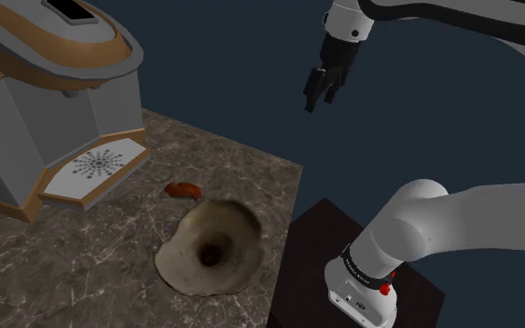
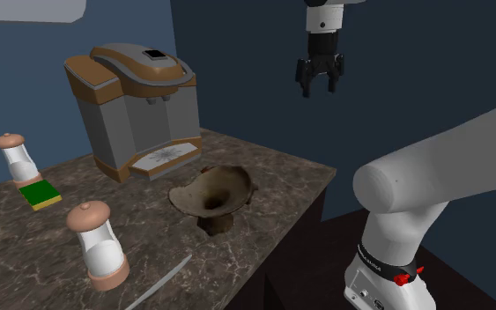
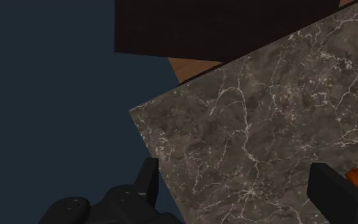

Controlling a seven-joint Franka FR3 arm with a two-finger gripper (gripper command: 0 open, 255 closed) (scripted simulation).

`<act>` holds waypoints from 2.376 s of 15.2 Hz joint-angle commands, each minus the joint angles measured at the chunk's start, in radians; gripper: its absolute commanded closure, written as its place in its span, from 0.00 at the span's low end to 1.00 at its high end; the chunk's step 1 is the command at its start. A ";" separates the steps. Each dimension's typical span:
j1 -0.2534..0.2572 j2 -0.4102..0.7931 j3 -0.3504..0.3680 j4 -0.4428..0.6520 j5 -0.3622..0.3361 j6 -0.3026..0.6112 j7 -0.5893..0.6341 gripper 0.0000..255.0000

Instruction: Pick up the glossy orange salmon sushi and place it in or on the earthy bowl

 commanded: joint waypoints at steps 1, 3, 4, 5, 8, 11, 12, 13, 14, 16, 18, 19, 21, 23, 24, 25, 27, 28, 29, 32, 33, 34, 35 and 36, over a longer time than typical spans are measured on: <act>0.000 0.000 0.000 0.000 0.000 0.000 0.000 0.00; 0.016 0.033 0.028 -0.015 0.014 0.049 0.016 0.00; 0.024 0.052 0.042 -0.020 0.021 0.074 0.023 0.00; 0.032 0.071 0.057 -0.025 0.027 0.098 0.031 0.00; 0.054 0.134 0.100 -0.033 0.042 0.171 0.055 0.00; 0.074 0.204 0.144 -0.031 0.051 0.243 0.079 0.00; 0.080 0.229 0.159 -0.028 0.052 0.266 0.088 0.00; 0.086 0.255 0.174 -0.025 0.053 0.289 0.096 0.00; 0.092 0.282 0.188 -0.020 0.052 0.311 0.105 0.00; 0.102 0.337 0.218 -0.007 0.048 0.355 0.125 0.00; 0.111 0.395 0.247 0.009 0.040 0.396 0.145 0.00; 0.115 0.425 0.262 0.019 0.034 0.416 0.157 0.00; 0.123 0.487 0.291 0.042 0.017 0.453 0.181 0.00; 0.131 0.552 0.318 0.069 -0.005 0.488 0.207 0.00; 0.136 0.585 0.332 0.084 -0.018 0.503 0.221 0.00; 0.140 0.618 0.344 0.099 -0.033 0.518 0.236 0.00; 0.151 0.687 0.368 0.134 -0.068 0.545 0.267 0.00; 0.158 0.723 0.378 0.153 -0.087 0.556 0.284 0.00; 0.166 0.758 0.387 0.173 -0.107 0.566 0.300 0.00; 0.195 0.867 0.407 0.240 -0.174 0.590 0.351 0.00; 0.206 0.903 0.411 0.263 -0.196 0.596 0.366 0.00; 0.208 0.909 0.408 0.257 -0.202 0.607 0.370 0.00; 0.208 0.916 0.406 0.251 -0.207 0.619 0.373 0.00; 0.208 0.924 0.404 0.246 -0.213 0.631 0.377 0.00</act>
